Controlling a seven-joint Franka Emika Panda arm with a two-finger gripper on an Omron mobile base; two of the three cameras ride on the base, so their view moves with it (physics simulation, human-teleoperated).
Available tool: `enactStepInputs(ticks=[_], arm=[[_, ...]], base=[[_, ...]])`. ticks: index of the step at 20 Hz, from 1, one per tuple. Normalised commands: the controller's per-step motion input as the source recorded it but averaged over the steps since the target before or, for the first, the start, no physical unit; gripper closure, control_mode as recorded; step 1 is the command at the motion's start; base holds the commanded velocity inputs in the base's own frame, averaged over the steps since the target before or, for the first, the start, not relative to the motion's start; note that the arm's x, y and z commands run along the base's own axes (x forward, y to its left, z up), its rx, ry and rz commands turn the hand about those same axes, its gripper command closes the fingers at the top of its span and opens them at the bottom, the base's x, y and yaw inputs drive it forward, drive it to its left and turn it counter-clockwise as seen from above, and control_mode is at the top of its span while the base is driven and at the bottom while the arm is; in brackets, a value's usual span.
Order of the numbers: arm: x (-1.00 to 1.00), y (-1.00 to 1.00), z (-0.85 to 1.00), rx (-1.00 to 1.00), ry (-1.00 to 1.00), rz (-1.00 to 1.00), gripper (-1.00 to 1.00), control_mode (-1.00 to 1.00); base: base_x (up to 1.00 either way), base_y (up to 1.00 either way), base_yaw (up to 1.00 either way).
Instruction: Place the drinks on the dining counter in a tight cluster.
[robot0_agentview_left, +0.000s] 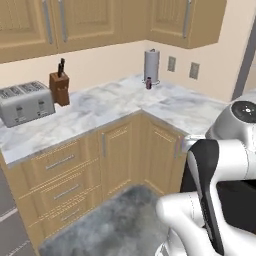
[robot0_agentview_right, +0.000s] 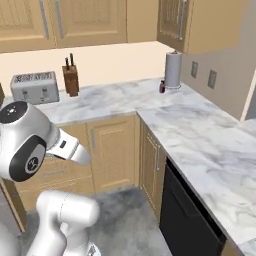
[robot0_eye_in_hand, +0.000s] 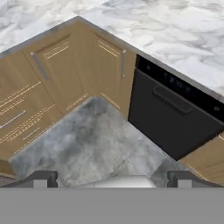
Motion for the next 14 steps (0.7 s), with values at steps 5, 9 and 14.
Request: enactStepInputs(ticks=[5, 9, 14], arm=[[0.00, 0.00, 0.00, 0.00, 0.00, 0.00, -1.00, 1.00], [0.00, 0.00, 0.00, 0.00, 0.00, 0.00, -1.00, 1.00], [0.00, 0.00, 0.00, 0.00, 0.00, 0.00, -1.00, 1.00]], base=[[1.00, -0.03, 0.07], [1.00, -0.22, -0.01], [1.00, -0.20, -0.08]])
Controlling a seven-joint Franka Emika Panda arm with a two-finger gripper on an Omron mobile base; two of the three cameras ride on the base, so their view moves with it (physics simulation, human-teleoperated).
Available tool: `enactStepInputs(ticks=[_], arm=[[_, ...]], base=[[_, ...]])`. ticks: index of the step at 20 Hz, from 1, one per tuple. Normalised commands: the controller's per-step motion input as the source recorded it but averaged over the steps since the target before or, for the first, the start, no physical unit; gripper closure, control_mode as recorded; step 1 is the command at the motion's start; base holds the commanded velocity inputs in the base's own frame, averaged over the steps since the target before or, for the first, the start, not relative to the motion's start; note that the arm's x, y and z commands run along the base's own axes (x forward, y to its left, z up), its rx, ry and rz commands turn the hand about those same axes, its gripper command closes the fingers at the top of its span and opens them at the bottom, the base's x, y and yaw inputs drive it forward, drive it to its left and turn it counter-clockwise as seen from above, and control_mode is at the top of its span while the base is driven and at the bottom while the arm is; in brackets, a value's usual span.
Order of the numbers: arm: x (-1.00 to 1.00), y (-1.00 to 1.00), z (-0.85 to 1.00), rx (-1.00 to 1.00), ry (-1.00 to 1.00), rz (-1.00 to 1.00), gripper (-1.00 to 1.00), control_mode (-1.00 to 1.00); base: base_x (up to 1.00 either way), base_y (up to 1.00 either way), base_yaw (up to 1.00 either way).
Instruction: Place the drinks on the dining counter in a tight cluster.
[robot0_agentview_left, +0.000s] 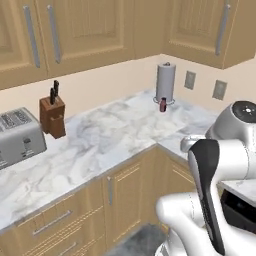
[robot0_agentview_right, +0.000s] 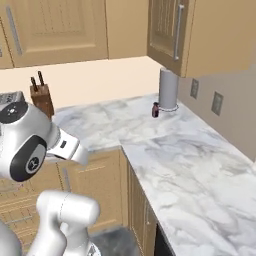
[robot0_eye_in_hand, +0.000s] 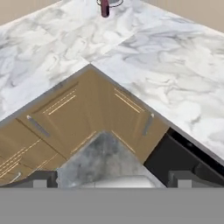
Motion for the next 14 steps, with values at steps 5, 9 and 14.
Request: enactStepInputs(ticks=[5, 9, 14], arm=[[0.00, 0.00, 0.00, 0.00, 0.00, 0.00, -1.00, 1.00], [0.00, 0.00, 0.00, 0.00, 0.00, 0.00, -1.00, 1.00], [0.00, 0.00, 0.00, 0.00, 0.00, 0.00, -1.00, 1.00]], base=[[1.00, 0.00, -0.13], [1.00, 0.43, -0.31], [1.00, 0.34, -0.42]])
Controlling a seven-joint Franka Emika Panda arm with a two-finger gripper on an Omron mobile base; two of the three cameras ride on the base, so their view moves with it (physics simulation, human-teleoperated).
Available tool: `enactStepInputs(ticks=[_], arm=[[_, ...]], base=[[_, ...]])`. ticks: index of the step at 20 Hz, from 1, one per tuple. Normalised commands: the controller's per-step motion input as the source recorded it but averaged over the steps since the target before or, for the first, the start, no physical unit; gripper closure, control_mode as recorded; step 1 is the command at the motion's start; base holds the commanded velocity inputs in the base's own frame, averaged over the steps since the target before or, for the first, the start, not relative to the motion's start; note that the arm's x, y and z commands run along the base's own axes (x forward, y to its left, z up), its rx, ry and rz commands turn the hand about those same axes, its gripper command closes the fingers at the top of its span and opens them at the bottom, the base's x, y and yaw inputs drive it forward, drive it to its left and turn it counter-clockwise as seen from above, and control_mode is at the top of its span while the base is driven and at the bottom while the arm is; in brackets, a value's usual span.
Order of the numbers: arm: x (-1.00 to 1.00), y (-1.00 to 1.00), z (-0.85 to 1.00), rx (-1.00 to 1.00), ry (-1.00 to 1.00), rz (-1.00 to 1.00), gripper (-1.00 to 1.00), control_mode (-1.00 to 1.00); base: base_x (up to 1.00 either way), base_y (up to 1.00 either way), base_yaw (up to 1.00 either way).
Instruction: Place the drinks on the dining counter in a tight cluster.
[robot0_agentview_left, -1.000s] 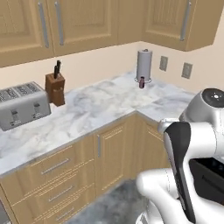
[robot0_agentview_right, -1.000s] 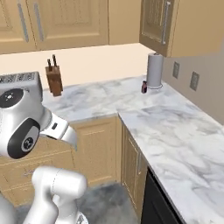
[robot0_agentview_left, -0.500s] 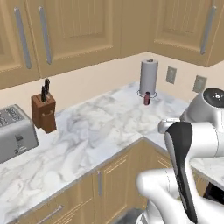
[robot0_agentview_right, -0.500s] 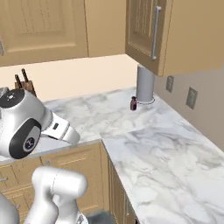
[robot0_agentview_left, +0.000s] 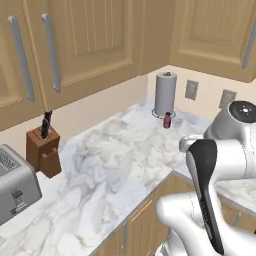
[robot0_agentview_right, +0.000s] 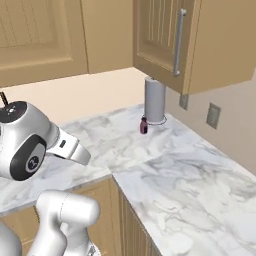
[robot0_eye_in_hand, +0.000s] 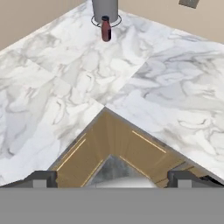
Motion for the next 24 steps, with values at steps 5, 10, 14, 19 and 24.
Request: enactStepInputs(ticks=[5, 10, 14, 19, 24], arm=[[0.00, 0.00, 0.00, 0.00, 0.00, 0.00, -1.00, 1.00], [0.00, 0.00, 0.00, 0.00, 0.00, 0.00, -1.00, 1.00], [0.00, 0.00, 0.00, 0.00, 0.00, 0.00, -1.00, 1.00], [0.00, 0.00, 0.00, 0.00, 0.00, 0.00, -1.00, 1.00], [0.00, 0.00, 0.00, 0.00, 0.00, 0.00, -1.00, 1.00]], base=[[1.00, -0.15, -0.05], [1.00, -0.48, 0.36], [1.00, -0.62, 0.39], [0.40, -0.30, 0.07], [0.14, 0.02, 0.00]])
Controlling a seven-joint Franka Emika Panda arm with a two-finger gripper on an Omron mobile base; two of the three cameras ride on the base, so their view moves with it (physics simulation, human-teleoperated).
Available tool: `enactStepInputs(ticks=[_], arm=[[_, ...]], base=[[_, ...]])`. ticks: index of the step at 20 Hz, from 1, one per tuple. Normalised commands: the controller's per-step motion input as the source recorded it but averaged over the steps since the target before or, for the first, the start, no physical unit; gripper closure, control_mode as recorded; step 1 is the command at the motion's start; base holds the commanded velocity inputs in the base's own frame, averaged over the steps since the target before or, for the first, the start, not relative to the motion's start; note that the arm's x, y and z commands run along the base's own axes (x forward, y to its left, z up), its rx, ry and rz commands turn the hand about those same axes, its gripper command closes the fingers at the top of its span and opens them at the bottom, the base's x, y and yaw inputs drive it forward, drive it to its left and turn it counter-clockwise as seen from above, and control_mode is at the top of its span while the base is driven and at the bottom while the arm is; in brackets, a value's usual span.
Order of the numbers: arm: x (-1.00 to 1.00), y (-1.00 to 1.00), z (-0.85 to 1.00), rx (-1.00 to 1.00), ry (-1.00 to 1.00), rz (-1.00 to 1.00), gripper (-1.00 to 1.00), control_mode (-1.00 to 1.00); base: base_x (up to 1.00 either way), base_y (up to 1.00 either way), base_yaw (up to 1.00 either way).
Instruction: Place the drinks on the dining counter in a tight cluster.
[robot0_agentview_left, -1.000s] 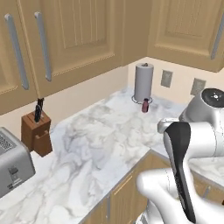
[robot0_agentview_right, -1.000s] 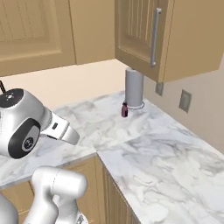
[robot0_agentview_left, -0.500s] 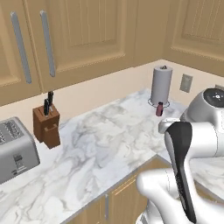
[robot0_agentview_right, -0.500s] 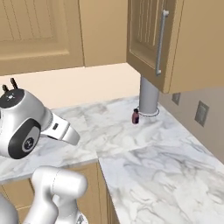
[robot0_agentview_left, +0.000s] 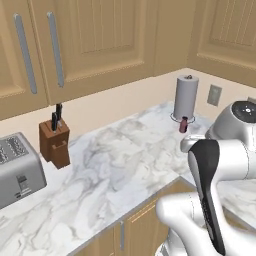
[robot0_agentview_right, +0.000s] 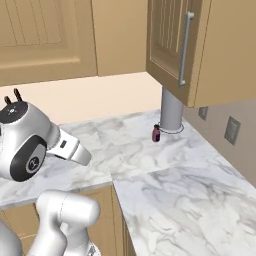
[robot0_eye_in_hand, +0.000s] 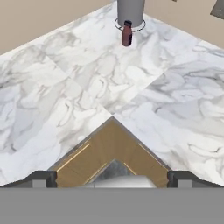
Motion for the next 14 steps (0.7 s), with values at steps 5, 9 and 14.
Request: enactStepInputs(ticks=[5, 9, 14], arm=[[0.00, 0.00, 0.00, 0.00, 0.00, 0.00, -1.00, 1.00], [0.75, -0.18, 0.05, 0.00, 0.16, 0.04, -1.00, -1.00], [1.00, -0.44, 0.05, 0.00, 0.26, 0.13, -1.00, -1.00]], base=[[0.23, -0.05, 0.00], [0.00, 0.00, 0.00], [0.00, 0.00, 0.00]])
